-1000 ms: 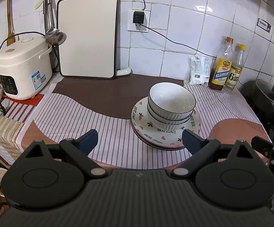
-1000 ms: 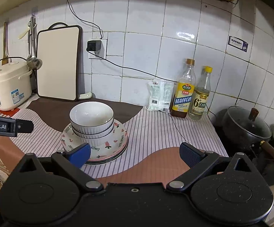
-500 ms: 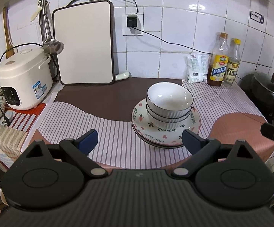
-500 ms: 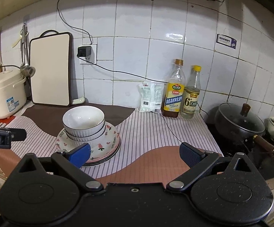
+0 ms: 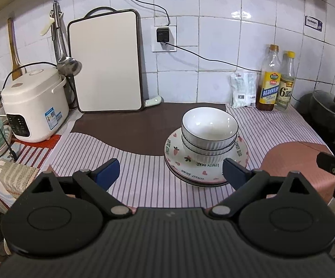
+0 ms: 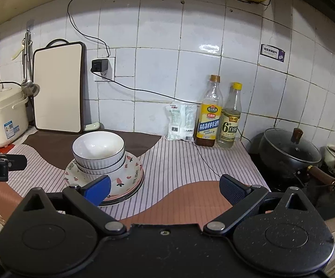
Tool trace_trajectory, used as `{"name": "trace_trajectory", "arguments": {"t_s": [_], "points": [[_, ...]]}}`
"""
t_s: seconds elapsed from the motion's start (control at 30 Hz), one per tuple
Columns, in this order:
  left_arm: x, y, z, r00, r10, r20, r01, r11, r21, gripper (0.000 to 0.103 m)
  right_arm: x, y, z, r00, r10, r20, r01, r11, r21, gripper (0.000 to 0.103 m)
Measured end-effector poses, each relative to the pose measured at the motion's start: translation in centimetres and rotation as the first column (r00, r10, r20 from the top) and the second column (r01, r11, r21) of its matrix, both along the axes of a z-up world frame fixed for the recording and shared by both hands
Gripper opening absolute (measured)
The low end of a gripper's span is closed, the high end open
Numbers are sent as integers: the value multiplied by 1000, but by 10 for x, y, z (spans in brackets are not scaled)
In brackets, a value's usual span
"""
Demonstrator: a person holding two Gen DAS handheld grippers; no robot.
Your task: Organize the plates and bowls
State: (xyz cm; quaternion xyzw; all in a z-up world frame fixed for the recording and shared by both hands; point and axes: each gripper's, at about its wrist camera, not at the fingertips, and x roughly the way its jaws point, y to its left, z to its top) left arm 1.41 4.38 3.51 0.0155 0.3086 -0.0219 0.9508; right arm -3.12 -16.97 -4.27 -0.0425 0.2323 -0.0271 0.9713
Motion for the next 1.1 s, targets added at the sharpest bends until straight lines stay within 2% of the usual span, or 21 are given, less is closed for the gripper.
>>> {"name": "trace_trajectory", "arguments": {"t_s": [0.3, 1.1], "points": [[0, 1, 0, 1000, -8, 2, 8, 1000, -14, 96, 0, 4, -1, 1000, -8, 1, 8, 1000, -28, 102], [2, -1, 0, 1000, -25, -1, 25, 1000, -17, 97, 0, 3, -3, 999, -25, -32, 23, 999, -36, 102]]}}
